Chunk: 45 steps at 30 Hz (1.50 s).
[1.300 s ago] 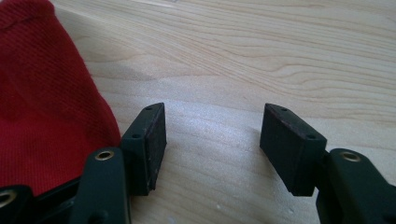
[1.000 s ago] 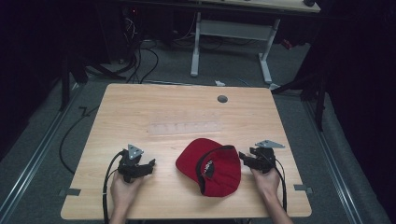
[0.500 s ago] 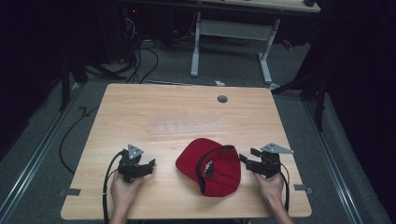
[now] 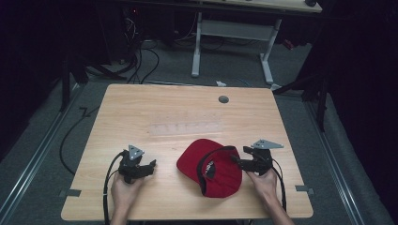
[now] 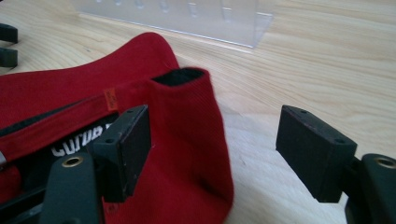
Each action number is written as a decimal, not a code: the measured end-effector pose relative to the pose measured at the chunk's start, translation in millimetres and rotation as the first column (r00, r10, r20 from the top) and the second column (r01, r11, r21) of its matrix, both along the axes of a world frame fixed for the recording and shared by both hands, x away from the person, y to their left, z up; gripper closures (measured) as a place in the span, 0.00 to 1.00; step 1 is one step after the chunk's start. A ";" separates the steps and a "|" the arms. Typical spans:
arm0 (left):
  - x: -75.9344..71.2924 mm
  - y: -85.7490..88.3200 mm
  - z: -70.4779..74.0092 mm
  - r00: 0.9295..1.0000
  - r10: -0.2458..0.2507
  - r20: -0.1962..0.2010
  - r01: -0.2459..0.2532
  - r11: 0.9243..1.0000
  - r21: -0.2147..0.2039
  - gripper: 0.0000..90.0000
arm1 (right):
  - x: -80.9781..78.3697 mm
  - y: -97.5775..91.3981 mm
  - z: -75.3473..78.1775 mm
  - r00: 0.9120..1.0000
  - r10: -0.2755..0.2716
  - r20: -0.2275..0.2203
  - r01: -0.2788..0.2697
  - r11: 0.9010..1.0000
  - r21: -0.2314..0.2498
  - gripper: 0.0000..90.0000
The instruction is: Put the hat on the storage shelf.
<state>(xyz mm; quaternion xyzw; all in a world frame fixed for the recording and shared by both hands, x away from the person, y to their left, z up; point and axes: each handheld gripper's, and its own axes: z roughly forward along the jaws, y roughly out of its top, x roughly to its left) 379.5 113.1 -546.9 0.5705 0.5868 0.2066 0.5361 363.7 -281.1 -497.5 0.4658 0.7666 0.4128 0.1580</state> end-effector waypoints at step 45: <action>0.1 -0.1 0.0 1.000 0.001 0.000 -0.001 1.000 0.000 0.33 | 28.0 20.6 -23.6 0.985 0.157 -0.077 -0.155 0.987 0.030 0.82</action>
